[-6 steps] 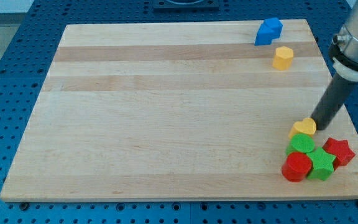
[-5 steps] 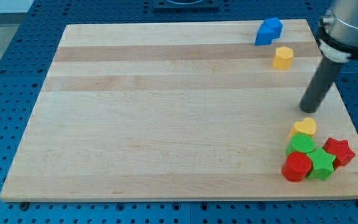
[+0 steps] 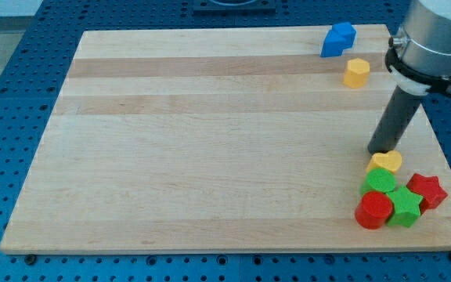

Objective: Place the yellow blocks at the top right side of the green circle

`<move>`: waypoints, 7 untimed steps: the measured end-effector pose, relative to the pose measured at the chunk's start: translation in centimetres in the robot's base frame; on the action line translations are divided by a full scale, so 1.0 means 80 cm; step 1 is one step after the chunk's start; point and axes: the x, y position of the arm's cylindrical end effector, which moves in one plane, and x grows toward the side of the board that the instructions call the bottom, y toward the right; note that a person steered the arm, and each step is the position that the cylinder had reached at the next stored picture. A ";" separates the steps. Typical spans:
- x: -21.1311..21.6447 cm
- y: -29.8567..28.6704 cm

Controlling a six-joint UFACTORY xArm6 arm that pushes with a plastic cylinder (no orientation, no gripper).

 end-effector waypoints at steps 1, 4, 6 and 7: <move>0.000 0.022; -0.069 0.031; -0.261 0.032; -0.275 0.007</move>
